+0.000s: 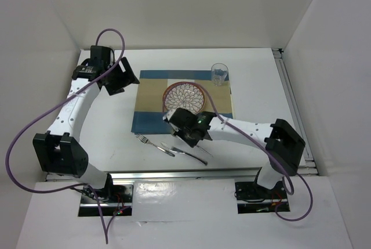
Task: Set the dinner table for one person
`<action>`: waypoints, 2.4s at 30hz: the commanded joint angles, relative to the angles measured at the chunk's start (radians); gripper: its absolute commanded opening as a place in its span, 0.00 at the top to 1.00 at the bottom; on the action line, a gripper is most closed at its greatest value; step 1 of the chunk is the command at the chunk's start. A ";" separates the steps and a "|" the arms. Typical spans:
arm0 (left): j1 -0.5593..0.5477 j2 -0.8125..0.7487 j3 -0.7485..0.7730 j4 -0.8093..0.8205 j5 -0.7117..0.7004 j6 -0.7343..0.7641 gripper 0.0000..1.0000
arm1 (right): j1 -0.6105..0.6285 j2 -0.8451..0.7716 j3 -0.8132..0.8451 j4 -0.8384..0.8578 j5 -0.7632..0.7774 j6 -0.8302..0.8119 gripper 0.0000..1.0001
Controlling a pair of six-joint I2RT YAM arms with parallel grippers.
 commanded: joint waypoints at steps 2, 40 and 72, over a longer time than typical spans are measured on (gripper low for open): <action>-0.014 -0.022 -0.007 0.006 0.029 -0.024 0.12 | -0.156 -0.065 0.075 -0.106 0.118 0.152 1.00; -0.267 -0.062 -0.487 -0.021 -0.003 -0.293 0.16 | -0.637 0.403 0.377 -0.010 0.077 0.375 1.00; -0.401 0.085 -0.591 0.127 -0.024 -0.563 0.32 | -0.585 0.264 0.366 -0.108 0.121 0.375 0.33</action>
